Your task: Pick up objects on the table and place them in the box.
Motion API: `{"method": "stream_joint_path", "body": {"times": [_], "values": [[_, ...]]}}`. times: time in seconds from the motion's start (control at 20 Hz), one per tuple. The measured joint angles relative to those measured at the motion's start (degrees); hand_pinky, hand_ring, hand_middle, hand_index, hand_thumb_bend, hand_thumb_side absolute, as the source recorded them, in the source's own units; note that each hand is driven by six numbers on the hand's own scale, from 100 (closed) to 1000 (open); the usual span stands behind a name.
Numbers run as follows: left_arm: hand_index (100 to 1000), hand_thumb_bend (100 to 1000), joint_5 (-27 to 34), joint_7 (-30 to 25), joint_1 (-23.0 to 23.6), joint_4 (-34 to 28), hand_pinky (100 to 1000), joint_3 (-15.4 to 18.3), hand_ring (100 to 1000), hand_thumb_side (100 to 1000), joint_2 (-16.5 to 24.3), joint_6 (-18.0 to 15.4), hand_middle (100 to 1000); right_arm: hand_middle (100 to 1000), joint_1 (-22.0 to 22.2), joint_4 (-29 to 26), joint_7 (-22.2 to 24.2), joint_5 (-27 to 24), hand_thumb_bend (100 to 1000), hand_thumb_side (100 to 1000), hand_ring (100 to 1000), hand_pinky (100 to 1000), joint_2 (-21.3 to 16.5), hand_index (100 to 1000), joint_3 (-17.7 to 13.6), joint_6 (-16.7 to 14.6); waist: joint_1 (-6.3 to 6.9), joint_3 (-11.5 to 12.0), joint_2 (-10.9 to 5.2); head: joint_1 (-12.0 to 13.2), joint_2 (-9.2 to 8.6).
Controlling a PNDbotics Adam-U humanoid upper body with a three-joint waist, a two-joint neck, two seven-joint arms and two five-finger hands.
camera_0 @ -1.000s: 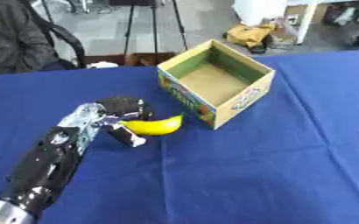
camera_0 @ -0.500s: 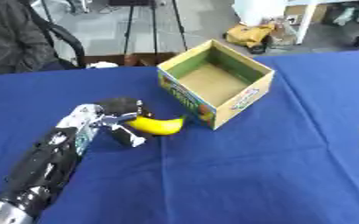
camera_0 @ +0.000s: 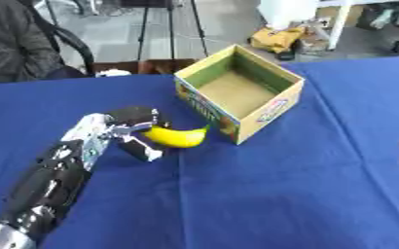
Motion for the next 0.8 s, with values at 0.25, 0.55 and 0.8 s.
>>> {"method": "stream_joint_path", "body": {"times": [0.25,0.55,0.8], "values": [[737,100,2.8,-1.0,-0.4,-1.4,515,0.3,497,429,0.8,0.2,497,547,0.0,0.0,0.0,-0.1,100,605,656,527,0.0,648,0.0,0.0,-0.04,-0.2,-0.14,0.0,0.00],[736,100,6.8,-2.5,-1.5,-3.0,508,0.5,494,404,1.5,0.8,492,546,0.0,0.0,0.0,-0.2,100,602,655,527,0.0,648,0.0,0.0,-0.04,-0.9,-0.30,0.1,-0.02],[737,100,10.3,-3.6,-3.4,-4.1,508,1.4,494,388,2.0,2.0,492,547,-0.2,0.0,0.2,-0.4,100,603,655,527,-0.2,648,0.1,0.0,0.27,-2.4,-0.31,0.6,-0.13]]}}
